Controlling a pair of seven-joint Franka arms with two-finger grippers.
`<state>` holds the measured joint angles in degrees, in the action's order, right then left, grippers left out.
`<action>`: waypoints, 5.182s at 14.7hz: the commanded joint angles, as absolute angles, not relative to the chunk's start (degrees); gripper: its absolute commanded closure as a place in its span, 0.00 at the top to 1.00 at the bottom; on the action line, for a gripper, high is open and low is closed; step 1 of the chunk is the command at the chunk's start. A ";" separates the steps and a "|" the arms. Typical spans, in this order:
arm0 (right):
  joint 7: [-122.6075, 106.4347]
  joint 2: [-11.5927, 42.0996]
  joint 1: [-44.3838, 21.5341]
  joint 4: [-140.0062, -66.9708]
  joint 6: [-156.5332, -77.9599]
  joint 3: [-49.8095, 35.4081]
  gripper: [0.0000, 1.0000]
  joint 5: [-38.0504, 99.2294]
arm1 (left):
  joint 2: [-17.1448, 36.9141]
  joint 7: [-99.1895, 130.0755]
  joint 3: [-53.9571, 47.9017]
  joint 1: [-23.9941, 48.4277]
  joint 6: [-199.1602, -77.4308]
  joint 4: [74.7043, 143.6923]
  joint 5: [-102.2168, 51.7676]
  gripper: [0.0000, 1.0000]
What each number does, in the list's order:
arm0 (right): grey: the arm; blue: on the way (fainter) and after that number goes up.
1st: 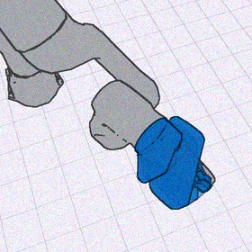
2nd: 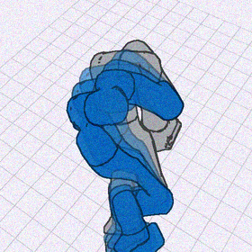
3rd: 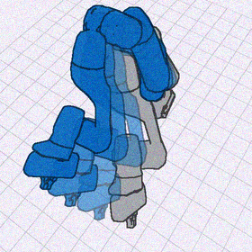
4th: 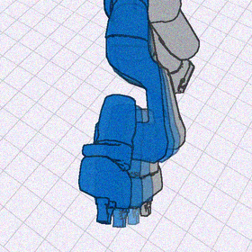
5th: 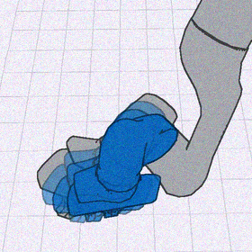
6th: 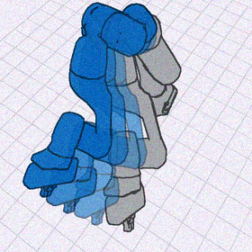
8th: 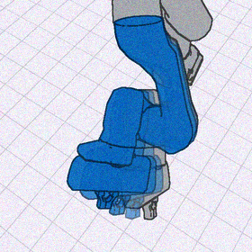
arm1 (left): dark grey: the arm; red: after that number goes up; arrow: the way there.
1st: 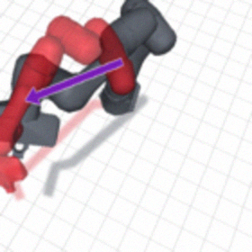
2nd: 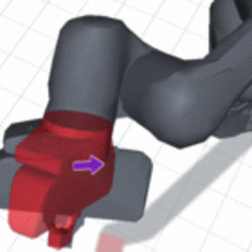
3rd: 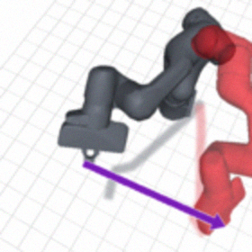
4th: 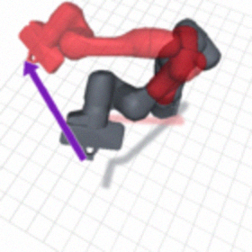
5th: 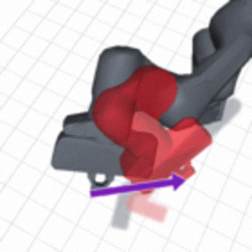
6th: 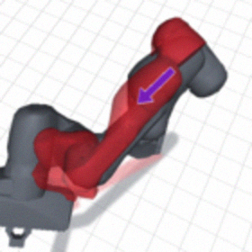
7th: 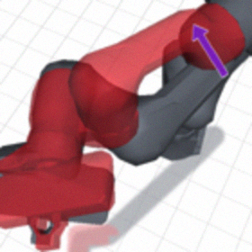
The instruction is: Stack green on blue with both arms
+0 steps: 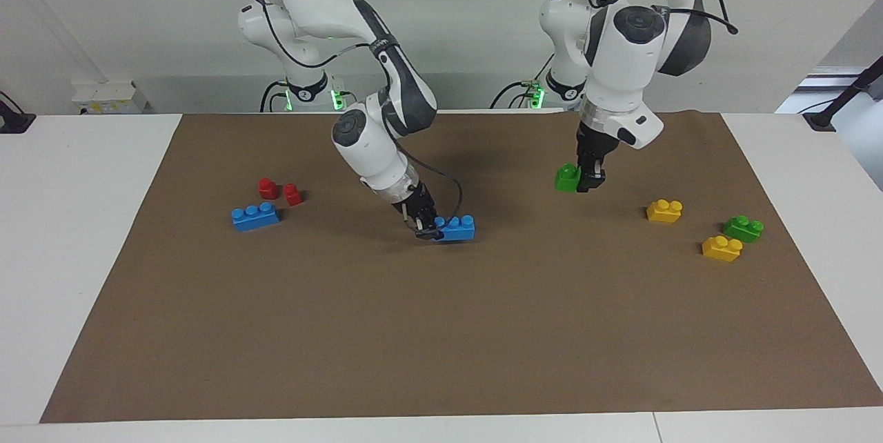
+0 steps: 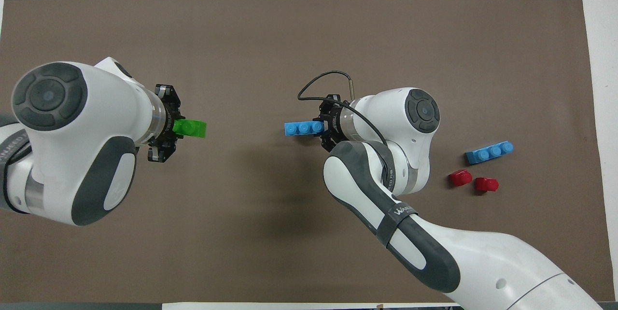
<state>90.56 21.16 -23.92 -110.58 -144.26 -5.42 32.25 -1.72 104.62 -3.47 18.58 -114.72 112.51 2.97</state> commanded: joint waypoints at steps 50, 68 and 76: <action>83.97 21.10 -13.82 -106.26 -130.28 -4.83 0.88 32.61 | 9.14 113.24 -2.46 26.91 -129.82 114.43 12.92 1.00; 22.62 2.65 3.96 -97.47 -93.80 -4.75 1.00 6.52 | 5.71 31.60 -2.46 2.38 -120.16 110.40 12.22 1.00; 3.25 -1.14 6.85 -94.49 -85.96 -4.57 1.00 1.05 | 5.45 10.47 -1.67 1.14 -91.79 93.27 3.43 1.00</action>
